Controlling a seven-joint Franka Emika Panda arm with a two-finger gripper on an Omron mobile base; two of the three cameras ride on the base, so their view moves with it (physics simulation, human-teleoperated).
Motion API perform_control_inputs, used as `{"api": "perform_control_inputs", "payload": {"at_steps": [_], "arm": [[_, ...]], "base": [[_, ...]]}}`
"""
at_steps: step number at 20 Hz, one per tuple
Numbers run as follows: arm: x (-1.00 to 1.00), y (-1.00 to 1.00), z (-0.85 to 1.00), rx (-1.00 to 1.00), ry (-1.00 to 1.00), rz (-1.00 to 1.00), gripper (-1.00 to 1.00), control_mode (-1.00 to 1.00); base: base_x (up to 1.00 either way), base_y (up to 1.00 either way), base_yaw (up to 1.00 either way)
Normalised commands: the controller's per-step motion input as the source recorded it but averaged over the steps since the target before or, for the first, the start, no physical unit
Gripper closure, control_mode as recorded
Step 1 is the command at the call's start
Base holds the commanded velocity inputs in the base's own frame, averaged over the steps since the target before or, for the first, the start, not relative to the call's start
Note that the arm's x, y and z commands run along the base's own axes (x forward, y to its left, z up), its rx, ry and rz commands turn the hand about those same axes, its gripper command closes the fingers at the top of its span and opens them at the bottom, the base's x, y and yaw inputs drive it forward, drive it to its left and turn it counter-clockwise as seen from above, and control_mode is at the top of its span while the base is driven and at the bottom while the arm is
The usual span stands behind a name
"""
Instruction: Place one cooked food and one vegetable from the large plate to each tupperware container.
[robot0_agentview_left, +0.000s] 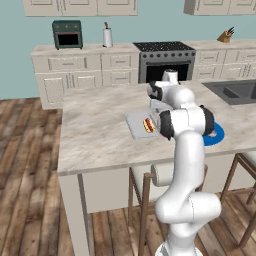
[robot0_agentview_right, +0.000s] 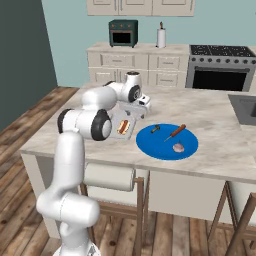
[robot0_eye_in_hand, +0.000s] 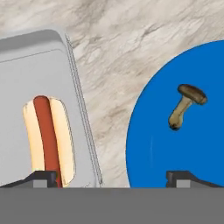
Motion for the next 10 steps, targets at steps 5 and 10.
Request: {"api": "perform_control_inputs", "payload": {"at_steps": [5,10], "arm": [[-0.22,-0.83,0.02,-0.01,-0.13,-0.30,-1.00,-1.00],[-0.14,-0.53,-0.12,0.00,0.05,-0.21,-1.00,-1.00]], "base": [[0.00,0.00,0.00],[0.00,0.00,0.00]]}}
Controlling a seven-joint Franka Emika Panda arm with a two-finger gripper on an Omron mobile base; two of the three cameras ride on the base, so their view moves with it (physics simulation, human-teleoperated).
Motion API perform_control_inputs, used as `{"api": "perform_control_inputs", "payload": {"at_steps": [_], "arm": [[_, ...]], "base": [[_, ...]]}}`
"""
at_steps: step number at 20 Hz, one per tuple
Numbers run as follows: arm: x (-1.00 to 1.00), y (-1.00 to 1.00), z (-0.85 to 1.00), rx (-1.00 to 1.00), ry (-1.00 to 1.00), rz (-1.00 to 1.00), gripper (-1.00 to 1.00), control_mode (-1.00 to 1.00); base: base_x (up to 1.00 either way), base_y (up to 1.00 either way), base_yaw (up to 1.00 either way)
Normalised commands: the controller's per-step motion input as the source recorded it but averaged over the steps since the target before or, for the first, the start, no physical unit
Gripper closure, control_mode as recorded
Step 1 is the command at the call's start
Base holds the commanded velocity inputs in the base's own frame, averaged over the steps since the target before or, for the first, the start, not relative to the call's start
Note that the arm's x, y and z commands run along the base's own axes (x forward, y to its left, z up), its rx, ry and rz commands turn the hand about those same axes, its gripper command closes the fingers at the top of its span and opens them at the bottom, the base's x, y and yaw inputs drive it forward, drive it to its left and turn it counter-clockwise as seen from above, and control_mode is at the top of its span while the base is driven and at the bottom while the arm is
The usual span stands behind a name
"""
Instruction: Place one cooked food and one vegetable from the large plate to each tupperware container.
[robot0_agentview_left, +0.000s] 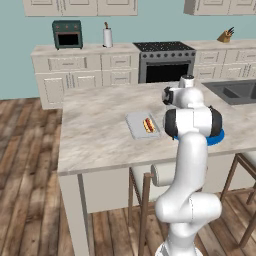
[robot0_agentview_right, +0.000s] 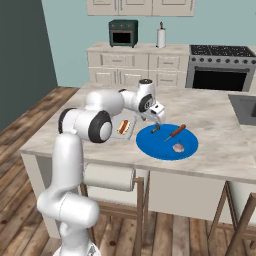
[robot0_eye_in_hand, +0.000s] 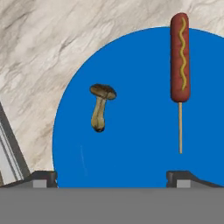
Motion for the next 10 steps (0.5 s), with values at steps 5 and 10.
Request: {"api": "perform_control_inputs", "payload": {"at_steps": [5,10], "arm": [[0.17,-0.06,-0.38,0.00,0.11,0.00,-1.00,-1.00],[0.52,-0.21,-0.02,0.03,0.07,0.00,-1.00,-1.00]], "base": [[0.00,0.00,0.00],[0.00,0.00,0.00]]}}
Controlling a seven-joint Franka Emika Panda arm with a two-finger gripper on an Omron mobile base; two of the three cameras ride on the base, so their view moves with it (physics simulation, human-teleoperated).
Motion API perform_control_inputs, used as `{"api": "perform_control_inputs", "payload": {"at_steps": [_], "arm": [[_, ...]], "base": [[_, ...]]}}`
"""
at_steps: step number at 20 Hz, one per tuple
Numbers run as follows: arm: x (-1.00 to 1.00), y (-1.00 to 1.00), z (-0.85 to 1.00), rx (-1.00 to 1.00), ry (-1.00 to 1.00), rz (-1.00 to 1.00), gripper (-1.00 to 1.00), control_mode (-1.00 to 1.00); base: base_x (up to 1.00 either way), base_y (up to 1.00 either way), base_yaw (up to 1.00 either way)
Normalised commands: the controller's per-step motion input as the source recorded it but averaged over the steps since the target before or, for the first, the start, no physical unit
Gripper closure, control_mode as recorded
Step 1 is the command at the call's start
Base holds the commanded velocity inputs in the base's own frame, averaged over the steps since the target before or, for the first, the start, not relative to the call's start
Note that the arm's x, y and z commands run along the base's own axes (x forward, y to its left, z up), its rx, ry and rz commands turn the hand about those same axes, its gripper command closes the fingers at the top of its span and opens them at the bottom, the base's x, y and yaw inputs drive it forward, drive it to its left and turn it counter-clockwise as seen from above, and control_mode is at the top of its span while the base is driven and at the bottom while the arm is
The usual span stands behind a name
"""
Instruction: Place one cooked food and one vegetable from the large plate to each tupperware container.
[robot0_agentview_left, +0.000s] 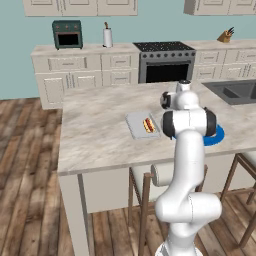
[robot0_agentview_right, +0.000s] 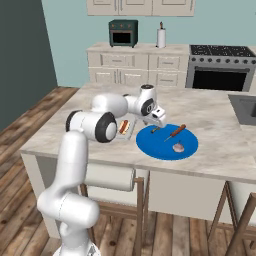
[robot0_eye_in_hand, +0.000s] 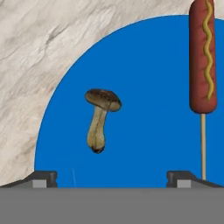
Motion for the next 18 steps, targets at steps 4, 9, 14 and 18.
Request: {"api": "perform_control_inputs", "payload": {"at_steps": [4,9,14,18], "arm": [[0.04,-0.04,-0.03,0.06,0.00,0.00,-1.00,-1.00],[0.00,0.00,-0.26,0.00,0.01,0.00,-1.00,-1.00],[0.00,0.00,-0.21,0.00,0.02,0.00,-1.00,-1.00],[0.00,0.00,-0.18,0.00,0.00,0.00,-1.00,-1.00]], "base": [[0.00,0.00,0.00],[0.00,0.00,0.00],[0.00,0.00,0.00],[0.00,0.00,0.00]]}}
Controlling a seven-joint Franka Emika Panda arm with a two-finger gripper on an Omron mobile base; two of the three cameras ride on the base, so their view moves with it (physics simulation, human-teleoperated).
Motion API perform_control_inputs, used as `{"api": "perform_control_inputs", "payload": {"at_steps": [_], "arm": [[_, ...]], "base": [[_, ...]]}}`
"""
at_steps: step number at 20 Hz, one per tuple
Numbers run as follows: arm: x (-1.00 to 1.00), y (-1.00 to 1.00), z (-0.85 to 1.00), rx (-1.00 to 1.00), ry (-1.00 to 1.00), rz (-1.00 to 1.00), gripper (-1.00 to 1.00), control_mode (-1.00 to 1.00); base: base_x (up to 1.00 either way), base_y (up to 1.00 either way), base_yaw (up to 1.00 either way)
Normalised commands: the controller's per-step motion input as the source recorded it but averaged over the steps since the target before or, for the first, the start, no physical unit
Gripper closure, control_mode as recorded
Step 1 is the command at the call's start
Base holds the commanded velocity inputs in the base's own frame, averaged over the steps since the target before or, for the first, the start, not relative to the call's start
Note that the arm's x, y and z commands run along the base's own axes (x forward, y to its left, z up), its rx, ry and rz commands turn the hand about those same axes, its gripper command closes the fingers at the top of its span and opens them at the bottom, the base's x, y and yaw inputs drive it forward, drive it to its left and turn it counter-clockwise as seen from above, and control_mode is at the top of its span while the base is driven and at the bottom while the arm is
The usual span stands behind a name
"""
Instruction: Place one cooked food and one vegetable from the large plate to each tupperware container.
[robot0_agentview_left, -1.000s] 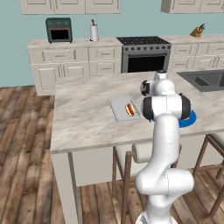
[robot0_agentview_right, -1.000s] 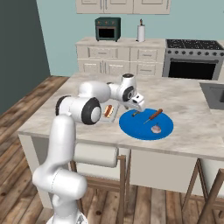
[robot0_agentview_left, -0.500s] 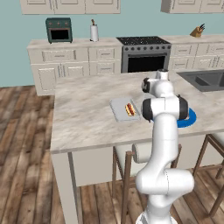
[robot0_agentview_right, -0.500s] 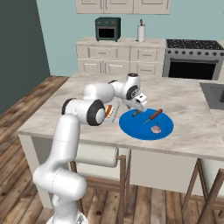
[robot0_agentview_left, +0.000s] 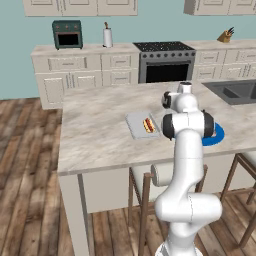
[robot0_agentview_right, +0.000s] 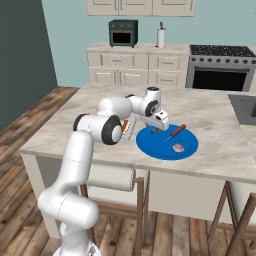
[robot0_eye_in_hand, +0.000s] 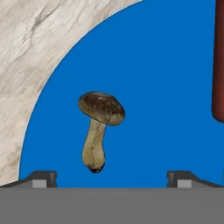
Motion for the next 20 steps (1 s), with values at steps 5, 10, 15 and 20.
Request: {"api": "perform_control_inputs", "payload": {"at_steps": [5,10,15,20], "arm": [[0.00,0.00,-0.18,0.01,0.00,0.00,-1.00,-1.00],[0.01,0.00,-0.08,0.00,0.00,0.00,-1.00,-1.00],[0.09,0.00,-0.08,0.00,0.00,0.00,-1.00,-1.00],[0.15,0.00,-0.12,0.00,0.00,0.00,-1.00,-1.00]], "base": [[0.00,0.00,0.00],[0.00,0.00,0.00],[0.00,0.00,0.00],[0.00,0.00,0.00]]}}
